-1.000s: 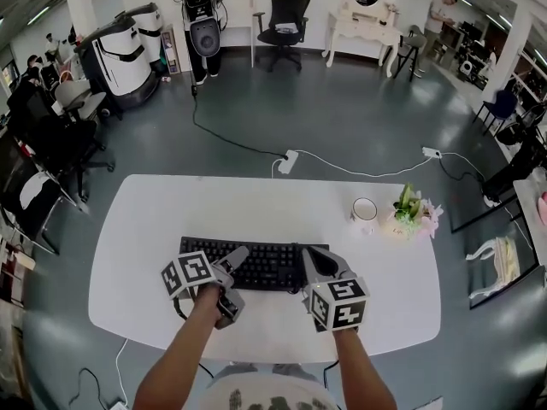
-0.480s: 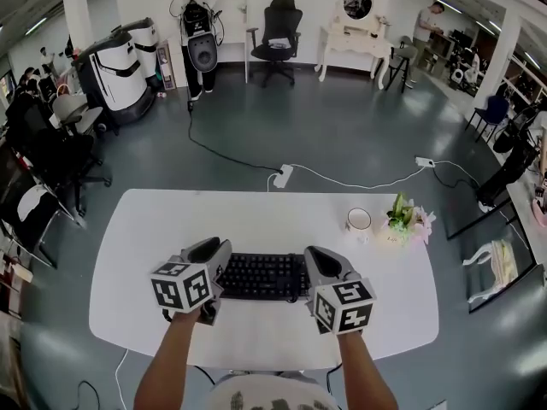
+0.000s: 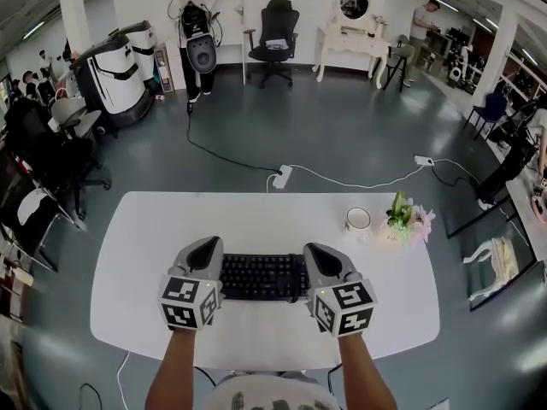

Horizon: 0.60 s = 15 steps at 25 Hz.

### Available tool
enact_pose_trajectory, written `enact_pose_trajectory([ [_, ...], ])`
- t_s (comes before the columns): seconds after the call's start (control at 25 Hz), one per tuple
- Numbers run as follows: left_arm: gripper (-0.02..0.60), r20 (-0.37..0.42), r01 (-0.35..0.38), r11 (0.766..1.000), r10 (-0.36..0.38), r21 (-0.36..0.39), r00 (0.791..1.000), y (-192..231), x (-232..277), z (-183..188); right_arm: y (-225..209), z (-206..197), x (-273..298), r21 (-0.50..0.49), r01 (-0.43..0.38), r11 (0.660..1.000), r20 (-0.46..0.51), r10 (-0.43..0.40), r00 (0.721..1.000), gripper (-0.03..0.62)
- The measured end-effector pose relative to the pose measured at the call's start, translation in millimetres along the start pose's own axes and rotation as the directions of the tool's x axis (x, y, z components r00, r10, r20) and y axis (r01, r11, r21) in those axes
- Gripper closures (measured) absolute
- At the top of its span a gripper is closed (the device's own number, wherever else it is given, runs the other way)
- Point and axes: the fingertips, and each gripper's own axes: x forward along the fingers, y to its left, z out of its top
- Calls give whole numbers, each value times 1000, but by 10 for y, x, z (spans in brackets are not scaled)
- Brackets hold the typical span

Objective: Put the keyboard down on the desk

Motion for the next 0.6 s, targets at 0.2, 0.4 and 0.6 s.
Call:
enact_pose_trajectory([
  [0.2,578,-2,-37,999,37,-15,999,53,-25,-72,-68,-33,-15,14,8,1000,-4,-8,1000,595],
  [0.4,578,-5,-27,999,27,-22,1000,35,-25,-93,-69,-32,-36,15,13,1000,-1,-13,1000,595],
  [0.6,578,0,-15,1000,15,-23,1000,-3,-8,-53,-78,-38,-37,15,12,1000,-4,-12,1000,595],
])
